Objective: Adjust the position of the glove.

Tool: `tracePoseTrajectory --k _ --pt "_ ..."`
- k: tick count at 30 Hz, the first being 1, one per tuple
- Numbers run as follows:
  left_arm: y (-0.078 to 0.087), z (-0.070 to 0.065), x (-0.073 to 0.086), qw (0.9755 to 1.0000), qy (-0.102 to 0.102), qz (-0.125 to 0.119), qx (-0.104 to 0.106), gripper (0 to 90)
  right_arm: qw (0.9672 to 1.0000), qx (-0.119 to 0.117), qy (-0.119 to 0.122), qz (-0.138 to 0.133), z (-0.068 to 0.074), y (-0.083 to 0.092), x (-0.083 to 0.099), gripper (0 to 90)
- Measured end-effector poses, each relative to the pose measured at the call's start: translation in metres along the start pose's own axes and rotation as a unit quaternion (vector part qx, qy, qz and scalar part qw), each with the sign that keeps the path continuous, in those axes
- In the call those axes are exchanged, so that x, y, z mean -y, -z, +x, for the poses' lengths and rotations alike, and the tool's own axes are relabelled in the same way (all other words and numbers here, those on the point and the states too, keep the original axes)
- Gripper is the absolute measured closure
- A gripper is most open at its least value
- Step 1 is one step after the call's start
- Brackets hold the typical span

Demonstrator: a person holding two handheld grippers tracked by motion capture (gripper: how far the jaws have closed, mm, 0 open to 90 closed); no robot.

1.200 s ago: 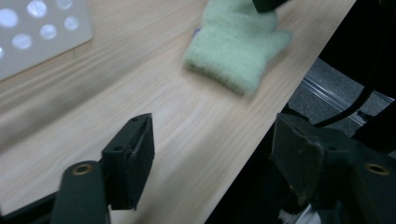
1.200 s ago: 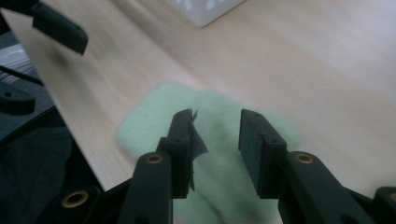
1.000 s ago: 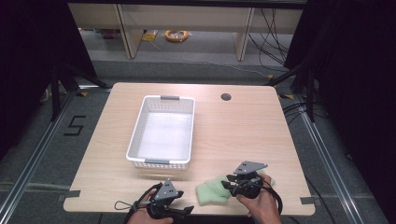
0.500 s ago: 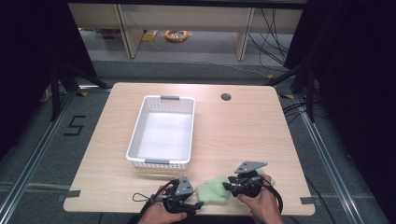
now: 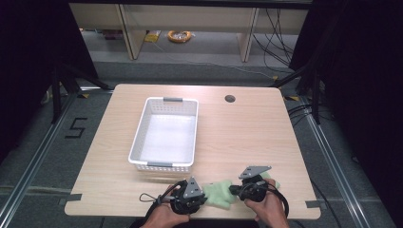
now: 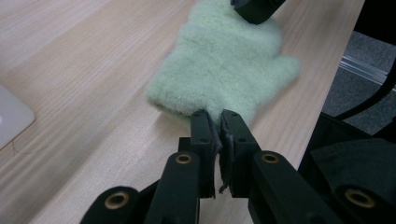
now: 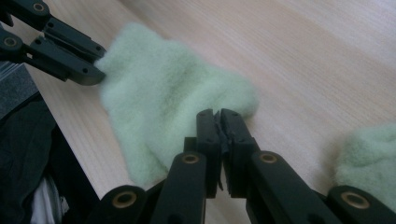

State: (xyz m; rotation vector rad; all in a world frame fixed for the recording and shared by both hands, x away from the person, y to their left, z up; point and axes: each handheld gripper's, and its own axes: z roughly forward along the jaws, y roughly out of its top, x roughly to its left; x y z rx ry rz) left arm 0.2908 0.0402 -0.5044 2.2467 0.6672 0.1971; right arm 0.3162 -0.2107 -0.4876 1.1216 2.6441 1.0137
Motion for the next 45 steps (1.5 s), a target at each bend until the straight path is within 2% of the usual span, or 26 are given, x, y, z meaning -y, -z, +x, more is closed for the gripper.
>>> tracePoseTrajectory --k 2,3,4,6,8,10,13,16,17,19,20,22,23,24,26,27,29,33,34,37,38,39,40,43,44,45 --pt "0.000 0.002 0.000 0.9999 0.012 -0.006 -0.001 84.6 0.9999 0.001 0.012 -0.002 0.000 0.001 0.001 87.8" --pt "0.001 0.004 0.000 1.0000 0.007 -0.003 -0.003 84.6 1.0000 -0.003 -0.002 0.007 0.003 0.004 0.001 87.8" --pt "0.000 0.004 0.000 0.9997 0.021 -0.007 0.006 84.7 1.0000 -0.003 0.005 0.003 0.004 0.004 0.002 87.8" --pt "0.001 0.007 0.000 0.9998 0.016 -0.006 0.004 84.6 0.9999 -0.009 0.000 0.006 0.008 0.006 0.004 87.8" --pt "0.000 0.007 0.001 0.9995 0.031 -0.006 0.010 84.5 0.9999 -0.010 -0.002 0.004 0.009 0.007 0.006 87.8" --pt "0.000 0.007 0.001 0.9997 0.021 -0.001 0.011 84.1 0.9999 -0.010 -0.006 0.001 0.009 0.007 0.007 87.7" --pt "-0.001 0.006 0.001 0.9995 0.029 0.001 0.015 82.8 0.9998 -0.011 -0.016 -0.005 0.009 0.005 0.008 86.5" --pt "-0.001 0.006 0.001 0.9993 0.027 0.008 0.026 76.1 0.9999 -0.007 -0.012 -0.003 0.005 0.007 0.008 74.0" --pt "-0.001 0.005 0.002 0.9986 0.046 0.006 0.024 69.7 0.9997 -0.006 -0.021 -0.009 0.005 0.009 0.007 68.7" --pt "0.001 0.003 0.003 0.9984 0.051 -0.002 0.027 60.5 0.9995 -0.001 -0.017 -0.025 0.002 0.018 0.004 67.3" --pt "0.005 0.003 0.002 0.9989 0.040 -0.001 0.023 57.7 0.9994 0.012 0.001 -0.033 -0.002 0.026 0.002 64.7" --pt "0.009 0.003 0.000 0.9986 0.046 -0.012 0.021 50.4 0.9981 0.045 0.004 -0.041 -0.010 0.041 0.000 62.1" --pt "0.011 0.003 -0.001 0.9984 0.052 -0.014 0.017 48.9 0.9977 0.060 0.010 -0.031 -0.017 0.049 0.000 62.0" --pt "0.012 0.001 -0.003 0.9977 0.059 -0.027 0.019 47.8 0.9970 0.072 0.008 -0.029 -0.023 0.056 0.001 62.8" --pt "0.015 0.003 -0.005 0.9981 0.053 -0.024 0.019 45.5 0.9950 0.097 -0.003 -0.021 -0.034 0.066 0.004 63.0" --pt "0.015 0.003 -0.005 0.9978 0.061 -0.022 0.012 43.9 0.9937 0.107 -0.005 -0.033 -0.039 0.066 0.007 63.0" --pt "0.016 0.004 -0.005 0.9981 0.054 -0.018 0.021 41.7 0.9934 0.114 -0.009 -0.016 -0.049 0.072 0.010 61.9" --pt "0.017 0.003 -0.004 0.9966 0.076 -0.021 0.021 36.9 0.9923 0.119 -0.029 -0.015 -0.061 0.074 0.015 61.2" --pt "0.019 0.006 -0.004 0.9978 0.059 -0.014 0.025 36.2 0.9918 0.124 -0.024 -0.017 -0.064 0.073 0.017 61.2" --pt "0.020 0.008 -0.002 0.9968 0.076 -0.016 0.018 34.5 0.9938 0.107 -0.031 0.001 -0.068 0.070 0.020 60.9" --pt "0.021 0.008 -0.002 0.9970 0.072 -0.015 0.023 34.2 0.9932 0.109 -0.037 -0.018 -0.069 0.064 0.022 61.1" --pt "0.021 0.008 -0.001 0.9961 0.083 -0.021 0.023 34.1 0.9939 0.104 -0.036 0.009 -0.070 0.064 0.021 61.1" --pt "0.022 0.009 -0.001 0.9967 0.075 -0.018 0.022 34.1 0.9942 0.101 -0.038 0.002 -0.071 0.059 0.022 61.1" --pt "0.024 0.011 0.000 0.9962 0.081 -0.023 0.023 34.0 0.9939 0.097 -0.049 0.016 -0.073 0.053 0.021 60.9" --pt "0.025 0.012 0.000 0.9967 0.077 -0.018 0.022 34.0 0.9942 0.098 -0.040 0.016 -0.075 0.051 0.022 61.1" --pt "0.024 0.011 0.000 0.9956 0.090 -0.021 0.017 34.0 0.9941 0.101 -0.039 0.013 -0.076 0.049 0.022 62.4"
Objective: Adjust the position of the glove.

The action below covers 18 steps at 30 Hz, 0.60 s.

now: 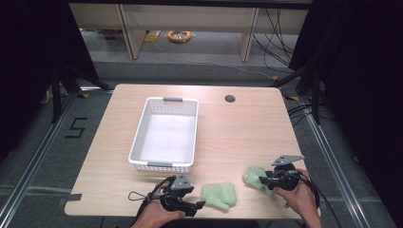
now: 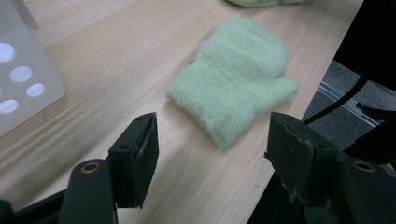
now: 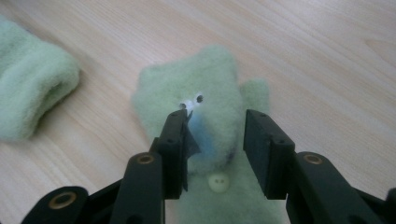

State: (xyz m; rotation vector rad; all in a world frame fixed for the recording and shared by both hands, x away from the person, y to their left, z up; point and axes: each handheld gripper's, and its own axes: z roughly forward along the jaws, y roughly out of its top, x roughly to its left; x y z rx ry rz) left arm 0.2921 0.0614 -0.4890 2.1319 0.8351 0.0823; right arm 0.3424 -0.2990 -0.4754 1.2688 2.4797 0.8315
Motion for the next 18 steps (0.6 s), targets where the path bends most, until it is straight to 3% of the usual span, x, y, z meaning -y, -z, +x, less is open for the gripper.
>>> tracePoseTrajectory --k 1,3,4,5,6,7,9,10,14,17,18 --pt "0.001 0.002 0.000 0.9999 -0.012 0.003 0.003 34.0 0.9999 -0.004 -0.005 0.011 0.000 0.000 -0.001 67.3" --pt "0.001 0.001 0.000 1.0000 -0.005 0.000 0.004 34.1 0.9999 -0.005 0.009 0.004 -0.001 -0.004 0.000 77.9" --pt "0.001 0.001 0.000 1.0000 -0.002 -0.003 0.004 34.1 0.9998 -0.011 0.004 0.014 -0.001 -0.003 -0.001 79.9" --pt "0.001 0.001 0.001 1.0000 0.006 -0.004 0.006 34.1 0.9999 -0.015 -0.002 0.003 -0.001 -0.005 0.000 81.5" --pt "0.001 0.001 0.001 1.0000 0.006 -0.005 0.006 34.2 0.9999 -0.010 0.008 -0.001 -0.002 -0.006 0.000 82.6" --pt "0.001 0.001 0.001 1.0000 0.001 -0.008 0.006 34.2 0.9998 -0.015 0.001 0.011 -0.001 -0.002 -0.001 83.3" --pt "0.001 0.001 0.001 0.9999 0.003 -0.009 0.005 34.4 0.9996 -0.017 0.001 -0.022 0.001 0.000 -0.002 84.0" --pt "0.002 0.001 0.001 1.0000 0.000 -0.006 0.005 34.6 0.9995 -0.017 0.008 -0.025 0.002 0.004 -0.003 84.1" --pt "0.003 0.001 0.000 0.9999 0.002 -0.009 0.005 34.7 0.9985 -0.032 0.011 -0.042 0.018 0.022 -0.012 84.3" --pt "0.004 0.001 0.000 0.9999 0.001 -0.009 0.006 34.9 0.9952 -0.055 0.034 -0.073 0.033 0.026 -0.020 84.2" --pt "0.004 0.001 0.000 0.9999 0.001 -0.010 0.006 35.0 0.9951 -0.061 0.036 -0.069 0.039 0.029 -0.023 84.3"
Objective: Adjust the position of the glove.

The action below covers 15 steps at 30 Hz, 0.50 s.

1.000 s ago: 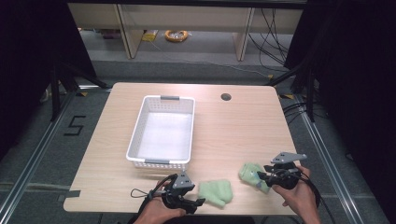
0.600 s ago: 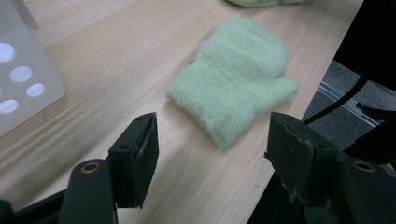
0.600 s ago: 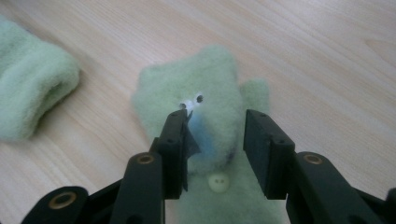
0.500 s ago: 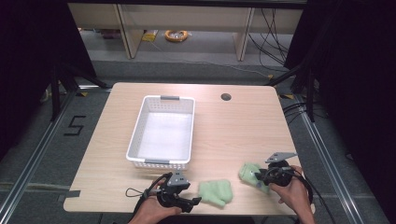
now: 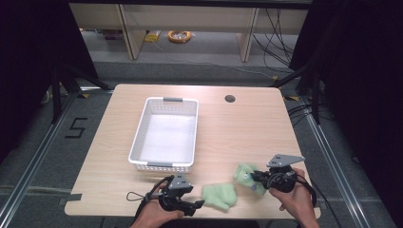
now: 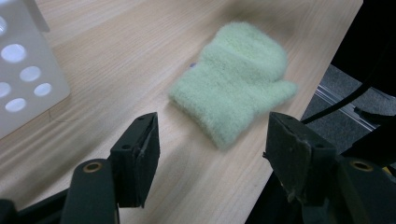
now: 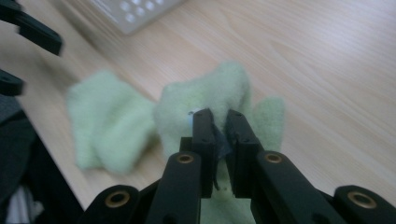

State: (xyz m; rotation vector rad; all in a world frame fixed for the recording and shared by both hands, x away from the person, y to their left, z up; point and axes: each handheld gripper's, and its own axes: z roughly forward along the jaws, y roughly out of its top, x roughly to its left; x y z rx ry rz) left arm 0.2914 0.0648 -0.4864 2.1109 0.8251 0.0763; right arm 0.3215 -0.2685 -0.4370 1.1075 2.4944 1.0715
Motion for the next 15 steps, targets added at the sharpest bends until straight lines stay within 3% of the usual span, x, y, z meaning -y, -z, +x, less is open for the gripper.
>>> tracePoseTrajectory --k 2,4,5,6,7,8,9,10,12,15 --pt "0.002 0.000 0.000 1.0000 -0.001 0.003 -0.001 34.9 0.9997 -0.016 0.015 -0.006 0.010 -0.002 -0.005 84.3" --pt "0.002 0.000 0.000 1.0000 0.009 -0.001 -0.003 34.5 0.9992 -0.033 0.022 -0.006 0.022 -0.004 -0.010 84.3" --pt "0.004 0.003 0.000 1.0000 -0.003 0.004 -0.006 33.8 0.9986 -0.042 0.033 -0.009 0.026 -0.007 -0.012 84.2" --pt "0.004 0.002 0.001 0.9999 0.013 -0.001 -0.004 32.2 0.9983 -0.049 0.030 -0.009 0.033 -0.009 -0.014 84.2" --pt "0.006 0.003 0.001 1.0000 0.005 0.001 -0.005 31.1 0.9973 -0.057 0.046 -0.011 0.036 -0.012 -0.015 84.2" --pt "0.006 0.003 0.002 0.9998 0.016 -0.005 -0.007 31.1 0.9967 -0.065 0.048 -0.009 0.040 -0.015 -0.017 84.2" --pt "0.009 0.005 0.002 0.9999 0.007 0.003 -0.007 31.0 0.9963 -0.070 0.051 -0.007 0.044 -0.018 -0.018 84.2" --pt "0.009 0.004 0.003 0.9998 0.017 -0.001 -0.013 30.7 0.9961 -0.075 0.047 -0.001 0.049 -0.022 -0.018 84.2" --pt "0.012 0.005 0.004 0.9999 0.008 0.002 -0.010 30.7 0.9952 -0.084 0.051 0.002 0.055 -0.030 -0.019 84.2" --pt "0.012 0.004 0.006 0.9999 0.015 -0.003 -0.007 30.9 0.9941 -0.091 0.058 0.011 0.059 -0.040 -0.020 84.2"
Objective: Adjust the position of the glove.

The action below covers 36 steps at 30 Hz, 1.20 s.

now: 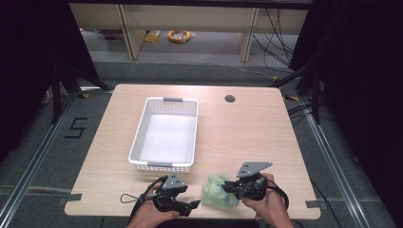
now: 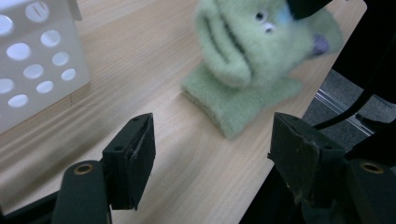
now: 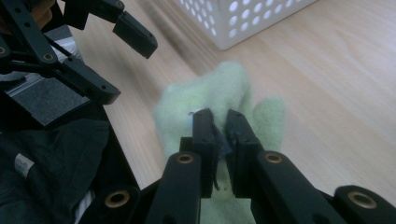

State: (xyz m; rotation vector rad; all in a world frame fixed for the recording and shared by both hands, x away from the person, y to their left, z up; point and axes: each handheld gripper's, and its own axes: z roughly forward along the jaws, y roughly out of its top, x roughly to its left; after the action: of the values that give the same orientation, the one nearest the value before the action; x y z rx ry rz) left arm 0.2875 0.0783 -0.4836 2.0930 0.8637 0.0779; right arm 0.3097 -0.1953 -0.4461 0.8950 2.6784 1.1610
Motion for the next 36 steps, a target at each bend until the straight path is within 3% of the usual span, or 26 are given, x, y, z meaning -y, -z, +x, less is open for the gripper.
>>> tracePoseTrajectory --k 5,9,13,17,19,20,21,23,24,25,27,28,29,30,32,33,36 --pt "-0.001 -0.002 0.001 1.0000 -0.002 -0.005 0.003 33.0 1.0000 -0.004 0.000 0.008 0.003 -0.013 -0.001 84.1" --pt "-0.004 -0.005 0.001 1.0000 -0.007 0.005 0.005 34.0 0.9999 -0.006 -0.003 0.016 0.002 -0.021 0.003 83.6" --pt "-0.007 -0.008 0.002 0.9999 -0.012 0.001 0.006 35.5 0.9994 -0.013 -0.021 0.026 0.002 -0.025 0.007 79.2" --pt "-0.011 -0.010 0.000 0.9998 -0.021 0.001 0.003 37.9 0.9998 -0.006 -0.018 0.008 0.000 -0.017 0.008 68.8" --pt "-0.013 -0.012 -0.001 0.9997 -0.025 -0.003 0.000 40.2 0.9996 0.009 -0.025 0.006 0.000 -0.006 0.009 66.4" --pt "-0.014 -0.012 -0.002 0.9994 -0.035 -0.002 0.001 41.2 0.9998 0.015 -0.015 0.006 -0.001 -0.001 0.010 66.6" --pt "-0.015 -0.014 -0.002 0.9996 -0.026 -0.003 0.003 41.7 0.9995 0.030 -0.013 0.005 -0.001 0.004 0.012 66.7" --pt "-0.017 -0.014 -0.006 0.9988 -0.049 0.000 0.000 42.7 0.9988 0.047 -0.010 0.012 -0.002 0.008 0.018 66.8" --pt "-0.019 -0.018 -0.007 0.9994 -0.032 -0.008 0.007 42.7 0.9987 0.045 -0.015 0.018 -0.003 0.010 0.021 66.9" --pt "-0.020 -0.017 -0.009 0.9986 -0.054 0.003 0.004 43.0 0.9987 0.039 -0.022 0.023 -0.004 0.011 0.024 67.2" --pt "-0.026 -0.021 -0.013 0.9989 -0.045 -0.006 0.006 43.8 0.9983 0.036 -0.029 0.034 -0.005 0.010 0.029 67.2" --pt "-0.026 -0.020 -0.015 0.9980 -0.063 0.005 0.004 44.1 0.9985 0.037 -0.028 0.027 -0.006 0.007 0.032 67.2" --pt "-0.029 -0.020 -0.016 0.9982 -0.060 0.008 0.002 44.8 0.9981 0.035 -0.033 0.037 -0.006 0.006 0.032 67.2" --pt "-0.031 -0.018 -0.018 0.9969 -0.077 0.013 -0.003 45.4 0.9979 0.038 -0.041 0.033 -0.006 0.004 0.034 67.2" --pt "-0.035 -0.017 -0.018 0.9977 -0.065 0.014 -0.011 47.5 0.9976 0.033 -0.039 0.046 -0.009 0.002 0.035 67.2" --pt "-0.037 -0.015 -0.019 0.9969 -0.075 0.019 -0.009 49.0 0.9976 0.037 -0.043 0.040 -0.009 -0.001 0.037 67.2" --pt "-0.040 -0.016 -0.017 0.9974 -0.069 0.013 -0.016 56.0 0.9975 0.027 -0.046 0.046 -0.012 -0.003 0.038 67.9"
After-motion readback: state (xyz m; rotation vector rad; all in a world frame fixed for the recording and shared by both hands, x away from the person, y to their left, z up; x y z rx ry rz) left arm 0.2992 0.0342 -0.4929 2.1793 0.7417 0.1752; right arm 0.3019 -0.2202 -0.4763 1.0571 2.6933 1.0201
